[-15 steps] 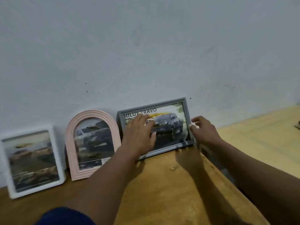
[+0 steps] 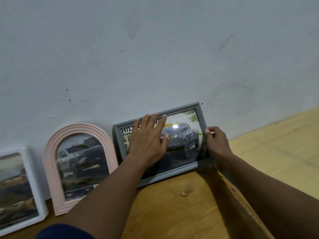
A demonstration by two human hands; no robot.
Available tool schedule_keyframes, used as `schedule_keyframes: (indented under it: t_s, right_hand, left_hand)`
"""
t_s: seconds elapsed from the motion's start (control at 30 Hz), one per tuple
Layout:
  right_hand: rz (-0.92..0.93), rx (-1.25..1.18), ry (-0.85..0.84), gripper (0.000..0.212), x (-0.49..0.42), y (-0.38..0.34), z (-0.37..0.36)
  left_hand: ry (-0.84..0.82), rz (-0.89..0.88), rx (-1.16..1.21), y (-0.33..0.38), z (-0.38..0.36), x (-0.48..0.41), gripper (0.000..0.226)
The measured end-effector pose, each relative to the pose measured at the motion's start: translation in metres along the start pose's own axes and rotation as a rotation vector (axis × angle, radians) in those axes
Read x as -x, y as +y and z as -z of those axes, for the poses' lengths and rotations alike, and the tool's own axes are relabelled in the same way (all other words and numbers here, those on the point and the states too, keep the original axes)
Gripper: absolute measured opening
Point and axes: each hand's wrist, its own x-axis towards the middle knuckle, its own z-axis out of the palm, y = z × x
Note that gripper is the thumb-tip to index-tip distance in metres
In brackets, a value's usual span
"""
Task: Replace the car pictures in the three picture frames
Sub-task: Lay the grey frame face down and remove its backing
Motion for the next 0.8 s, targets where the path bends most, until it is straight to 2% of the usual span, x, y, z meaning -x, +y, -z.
schedule_keyframes:
  t_s: [0.23,0.37,0.47,0.7,0.8]
  right_hand:
    - [0.121,0.114,0.005,0.022,0.035,-0.046,0.062]
    - [0.188,0.237,-0.063,0.025,0.06,-0.1,0.095]
    - [0.225,0.346,-0.131,0.026,0.082,-0.15,0.11]
    - [0.351,0.703,-0.312,0.029,0.144,-0.262,0.072]
    - [0.408,0.829,-0.372,0.027,0.173,-0.29,0.038]
  left_hand:
    - [-0.114,0.022,0.207,0.018,0.046,0.008,0.063]
    - [-0.184,0.121,0.385,0.029,0.083,0.018,0.061]
    - [-0.171,0.179,0.57,0.029,0.112,0.028,0.066]
    - [-0.017,0.283,0.805,0.008,0.196,0.057,0.064]
    - [-0.048,0.387,0.904,-0.011,0.22,0.076,0.064]
